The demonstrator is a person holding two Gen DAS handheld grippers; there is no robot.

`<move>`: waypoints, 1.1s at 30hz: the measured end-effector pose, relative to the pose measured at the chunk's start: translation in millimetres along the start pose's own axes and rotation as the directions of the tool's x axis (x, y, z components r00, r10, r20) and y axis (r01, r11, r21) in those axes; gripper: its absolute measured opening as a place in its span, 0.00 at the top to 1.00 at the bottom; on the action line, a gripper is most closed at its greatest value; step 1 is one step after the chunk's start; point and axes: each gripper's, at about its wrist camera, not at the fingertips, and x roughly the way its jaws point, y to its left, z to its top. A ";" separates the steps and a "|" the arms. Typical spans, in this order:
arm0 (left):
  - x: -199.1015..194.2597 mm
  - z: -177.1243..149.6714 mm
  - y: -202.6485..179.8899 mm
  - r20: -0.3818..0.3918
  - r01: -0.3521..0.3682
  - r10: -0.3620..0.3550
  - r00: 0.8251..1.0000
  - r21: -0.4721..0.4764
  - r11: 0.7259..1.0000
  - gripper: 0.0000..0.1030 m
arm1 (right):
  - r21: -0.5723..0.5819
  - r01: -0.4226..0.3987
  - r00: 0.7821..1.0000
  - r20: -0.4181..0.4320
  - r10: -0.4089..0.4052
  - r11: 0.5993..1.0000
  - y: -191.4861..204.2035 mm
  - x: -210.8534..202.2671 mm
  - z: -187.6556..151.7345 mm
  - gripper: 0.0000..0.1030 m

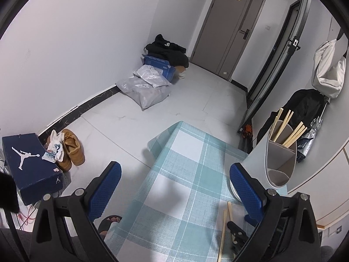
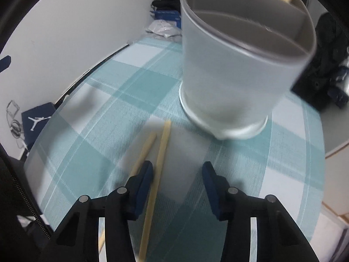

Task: Organize utensils
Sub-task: 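Lower the right gripper onto a chopstick and close on it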

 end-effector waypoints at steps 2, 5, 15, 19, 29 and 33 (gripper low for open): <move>0.9 1.7 0.3 -0.002 0.002 -0.002 1.000 -0.006 1.000 0.05 | -0.008 -0.006 1.000 -0.001 0.006 1.000 2.5 1.6 5.7 0.59; 1.4 3.9 1.5 0.000 0.002 -0.002 1.000 -0.017 1.000 0.05 | -0.016 -0.002 1.000 0.000 0.002 1.000 5.3 5.3 12.1 0.60; 4.5 4.5 5.3 -0.019 0.001 -0.002 1.000 -0.036 0.999 0.05 | -0.035 -0.081 0.997 -0.011 0.080 0.996 13.2 6.3 17.2 0.93; 4.0 4.8 4.4 -0.019 0.004 -0.005 1.000 -0.036 0.999 0.05 | -0.060 -0.089 0.996 -0.029 0.087 0.994 11.6 4.2 11.3 0.94; 7.1 4.4 5.5 -0.026 -0.014 0.013 1.000 -0.029 0.999 0.05 | -0.122 -0.071 0.995 -0.075 0.062 0.990 11.6 -3.6 2.6 0.91; 7.4 4.1 5.9 -0.024 -0.026 0.025 0.999 -0.022 0.999 0.05 | -0.144 -0.068 0.994 -0.092 0.056 0.987 17.1 0.7 11.6 0.88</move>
